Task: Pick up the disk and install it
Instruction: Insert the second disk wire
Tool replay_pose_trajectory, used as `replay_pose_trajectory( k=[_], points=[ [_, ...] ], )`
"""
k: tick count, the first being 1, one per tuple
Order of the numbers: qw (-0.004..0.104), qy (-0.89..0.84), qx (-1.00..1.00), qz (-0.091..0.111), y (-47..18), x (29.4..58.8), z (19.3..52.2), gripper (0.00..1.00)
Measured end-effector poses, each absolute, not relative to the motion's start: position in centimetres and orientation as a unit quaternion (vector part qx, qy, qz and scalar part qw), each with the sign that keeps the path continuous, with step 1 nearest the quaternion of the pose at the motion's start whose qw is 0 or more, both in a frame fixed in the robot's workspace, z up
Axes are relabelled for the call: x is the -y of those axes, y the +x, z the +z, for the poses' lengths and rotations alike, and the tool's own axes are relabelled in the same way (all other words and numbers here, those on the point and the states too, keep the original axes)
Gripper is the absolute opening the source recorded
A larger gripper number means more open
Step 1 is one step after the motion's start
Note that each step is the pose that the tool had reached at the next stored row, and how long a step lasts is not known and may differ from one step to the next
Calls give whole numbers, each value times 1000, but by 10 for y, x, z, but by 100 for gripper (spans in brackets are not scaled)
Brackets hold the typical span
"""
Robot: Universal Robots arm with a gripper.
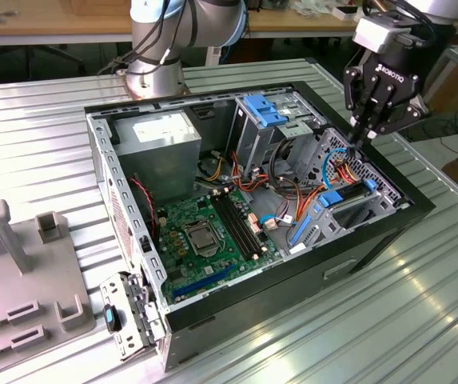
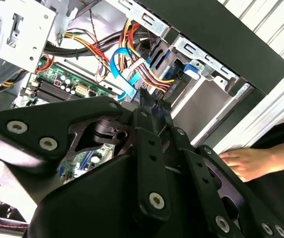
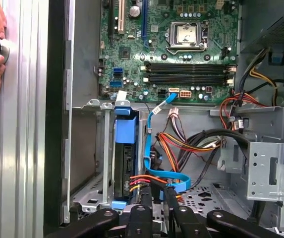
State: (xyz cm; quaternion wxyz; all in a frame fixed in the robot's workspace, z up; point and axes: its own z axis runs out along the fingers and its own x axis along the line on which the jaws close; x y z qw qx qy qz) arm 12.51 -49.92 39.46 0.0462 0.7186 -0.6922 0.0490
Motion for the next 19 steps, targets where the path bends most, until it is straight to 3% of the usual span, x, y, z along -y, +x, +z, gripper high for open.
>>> replay_pose_trajectory(
  k=[1, 10, 11, 12, 17, 18, 19],
  points=[
    [51, 718, 692, 54, 125, 497, 394, 24],
    [58, 718, 691, 60, 125, 489, 387, 24],
    [68, 717, 690, 71, 125, 489, 383, 24],
    [87, 715, 688, 90, 125, 489, 379, 24],
    [97, 713, 687, 100, 125, 489, 373, 25],
    [97, 713, 687, 100, 125, 489, 373, 32],
    [98, 713, 687, 100, 125, 489, 373, 32]
  ],
)
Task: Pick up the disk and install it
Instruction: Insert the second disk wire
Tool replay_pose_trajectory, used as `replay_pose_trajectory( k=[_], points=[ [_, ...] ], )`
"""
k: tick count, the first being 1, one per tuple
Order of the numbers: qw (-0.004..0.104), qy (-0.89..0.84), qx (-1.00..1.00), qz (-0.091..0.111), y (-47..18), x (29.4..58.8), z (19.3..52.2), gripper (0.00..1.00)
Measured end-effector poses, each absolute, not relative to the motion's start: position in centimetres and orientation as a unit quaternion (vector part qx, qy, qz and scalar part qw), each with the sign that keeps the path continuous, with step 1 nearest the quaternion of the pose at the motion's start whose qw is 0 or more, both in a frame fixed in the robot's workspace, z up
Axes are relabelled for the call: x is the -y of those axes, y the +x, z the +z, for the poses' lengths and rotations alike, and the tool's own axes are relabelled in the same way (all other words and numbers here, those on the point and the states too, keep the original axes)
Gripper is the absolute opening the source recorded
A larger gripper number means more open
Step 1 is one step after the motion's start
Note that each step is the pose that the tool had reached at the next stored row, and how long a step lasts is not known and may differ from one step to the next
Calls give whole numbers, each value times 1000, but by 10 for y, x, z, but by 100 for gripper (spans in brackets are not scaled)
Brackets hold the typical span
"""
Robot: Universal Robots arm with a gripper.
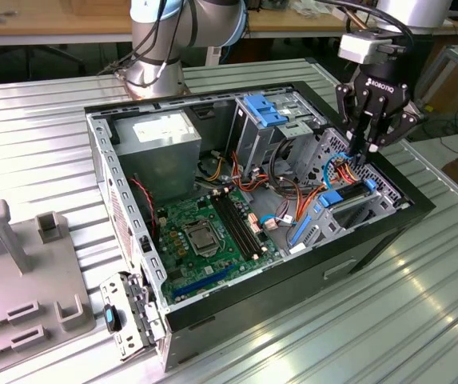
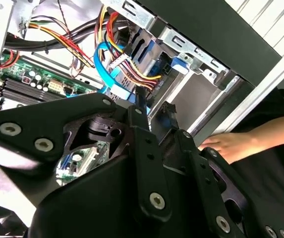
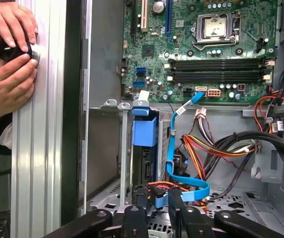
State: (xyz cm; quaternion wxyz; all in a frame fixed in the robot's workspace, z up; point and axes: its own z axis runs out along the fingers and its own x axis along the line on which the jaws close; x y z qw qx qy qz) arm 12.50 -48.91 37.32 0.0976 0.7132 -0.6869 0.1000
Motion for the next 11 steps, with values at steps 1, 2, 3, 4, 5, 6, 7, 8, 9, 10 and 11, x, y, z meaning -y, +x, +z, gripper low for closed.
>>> replay_pose_trajectory(
  k=[1, 2, 3, 4, 5, 6, 7, 8, 9, 10, 11],
  points=[
    [98, 713, 687, 100, 125, 489, 373, 32],
    [98, 713, 687, 100, 125, 489, 373, 32],
    [98, 713, 687, 101, 125, 487, 373, 32],
    [99, 713, 687, 101, 125, 485, 373, 32],
    [100, 713, 686, 103, 125, 481, 373, 32],
    [101, 713, 686, 104, 125, 480, 373, 32],
    [103, 712, 686, 105, 125, 479, 373, 32],
    [110, 711, 685, 112, 125, 479, 373, 32],
    [117, 710, 684, 119, 125, 478, 373, 32],
    [121, 709, 684, 122, 125, 478, 373, 30],
    [124, 709, 683, 125, 125, 478, 373, 30]
  ],
)
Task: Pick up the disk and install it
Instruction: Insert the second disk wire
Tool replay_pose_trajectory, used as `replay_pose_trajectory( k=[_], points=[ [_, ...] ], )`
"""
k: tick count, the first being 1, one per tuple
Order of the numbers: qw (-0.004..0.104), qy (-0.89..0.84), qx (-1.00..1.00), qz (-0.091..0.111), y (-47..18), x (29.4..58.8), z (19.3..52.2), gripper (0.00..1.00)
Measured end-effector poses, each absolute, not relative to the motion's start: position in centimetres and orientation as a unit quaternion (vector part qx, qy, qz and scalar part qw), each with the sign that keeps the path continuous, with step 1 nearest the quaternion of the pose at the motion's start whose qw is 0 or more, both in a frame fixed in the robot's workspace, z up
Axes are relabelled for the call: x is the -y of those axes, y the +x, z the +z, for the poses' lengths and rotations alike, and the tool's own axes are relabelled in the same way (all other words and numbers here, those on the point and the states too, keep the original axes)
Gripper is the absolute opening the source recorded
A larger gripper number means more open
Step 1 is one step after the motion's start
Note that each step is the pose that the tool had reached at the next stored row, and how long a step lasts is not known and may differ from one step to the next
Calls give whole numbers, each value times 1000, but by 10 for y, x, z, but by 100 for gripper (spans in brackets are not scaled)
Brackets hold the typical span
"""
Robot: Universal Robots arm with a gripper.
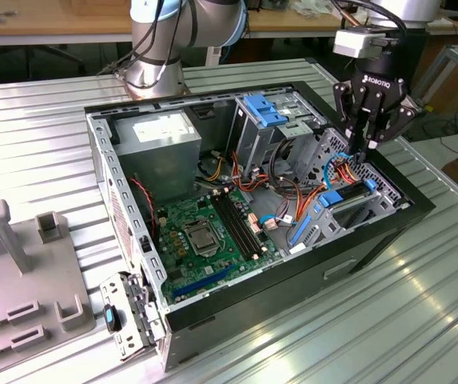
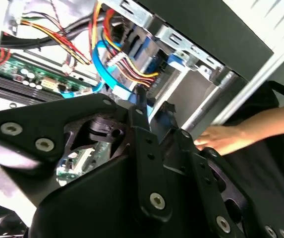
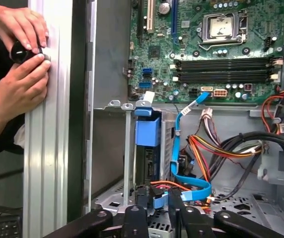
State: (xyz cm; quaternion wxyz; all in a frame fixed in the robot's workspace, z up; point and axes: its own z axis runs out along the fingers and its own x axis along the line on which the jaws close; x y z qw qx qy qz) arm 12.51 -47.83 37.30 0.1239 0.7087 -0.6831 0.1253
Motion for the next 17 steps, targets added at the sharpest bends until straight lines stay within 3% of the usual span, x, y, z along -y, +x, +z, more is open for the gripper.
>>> replay_pose_trajectory(
  k=[3, 11, 14, 17],
  points=[
    [129, 708, 682, 130, 125, 478, 373, 17],
    [128, 708, 683, 129, 124, 482, 365, 16],
    [117, 710, 684, 119, 121, 484, 364, 16],
    [99, 712, 687, 102, 118, 489, 364, 16]
  ],
)
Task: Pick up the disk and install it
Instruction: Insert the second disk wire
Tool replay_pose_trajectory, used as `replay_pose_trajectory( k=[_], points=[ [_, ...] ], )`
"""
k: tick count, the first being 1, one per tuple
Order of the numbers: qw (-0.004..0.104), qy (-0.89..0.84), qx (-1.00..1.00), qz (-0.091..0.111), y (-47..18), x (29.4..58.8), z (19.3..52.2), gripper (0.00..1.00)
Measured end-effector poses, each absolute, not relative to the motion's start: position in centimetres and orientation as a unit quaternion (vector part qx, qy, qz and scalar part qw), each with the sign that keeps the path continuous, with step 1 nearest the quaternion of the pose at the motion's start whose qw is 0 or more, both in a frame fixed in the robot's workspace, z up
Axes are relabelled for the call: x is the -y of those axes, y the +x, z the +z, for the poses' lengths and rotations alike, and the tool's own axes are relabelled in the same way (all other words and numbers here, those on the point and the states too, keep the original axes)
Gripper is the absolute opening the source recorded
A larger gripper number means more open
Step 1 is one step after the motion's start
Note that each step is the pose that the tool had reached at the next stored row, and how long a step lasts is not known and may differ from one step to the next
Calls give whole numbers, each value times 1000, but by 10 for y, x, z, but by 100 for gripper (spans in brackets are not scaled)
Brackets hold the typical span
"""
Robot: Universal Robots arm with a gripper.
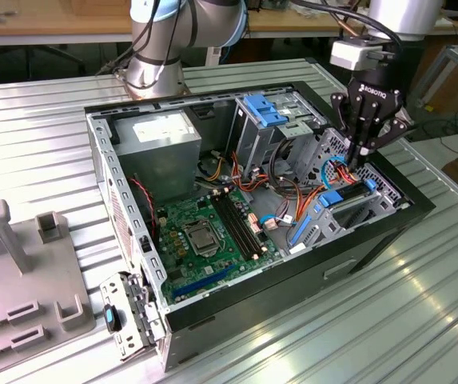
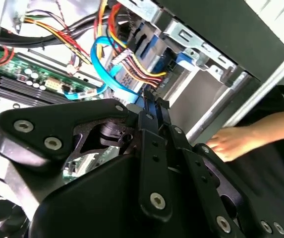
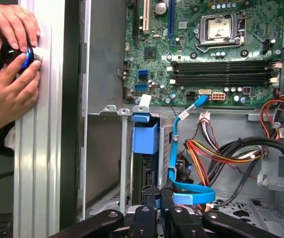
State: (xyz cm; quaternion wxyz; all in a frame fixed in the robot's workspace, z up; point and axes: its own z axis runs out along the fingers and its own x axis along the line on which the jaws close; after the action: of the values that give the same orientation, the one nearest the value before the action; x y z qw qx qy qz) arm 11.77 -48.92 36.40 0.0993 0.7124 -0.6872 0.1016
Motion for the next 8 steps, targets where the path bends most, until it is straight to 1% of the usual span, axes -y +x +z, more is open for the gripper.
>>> replay_pose_trajectory(
  k=[3, 8],
  points=[
    [94, 713, 688, 96, 116, 503, 364, 16],
    [93, 713, 688, 95, 115, 510, 363, 16]
  ],
)
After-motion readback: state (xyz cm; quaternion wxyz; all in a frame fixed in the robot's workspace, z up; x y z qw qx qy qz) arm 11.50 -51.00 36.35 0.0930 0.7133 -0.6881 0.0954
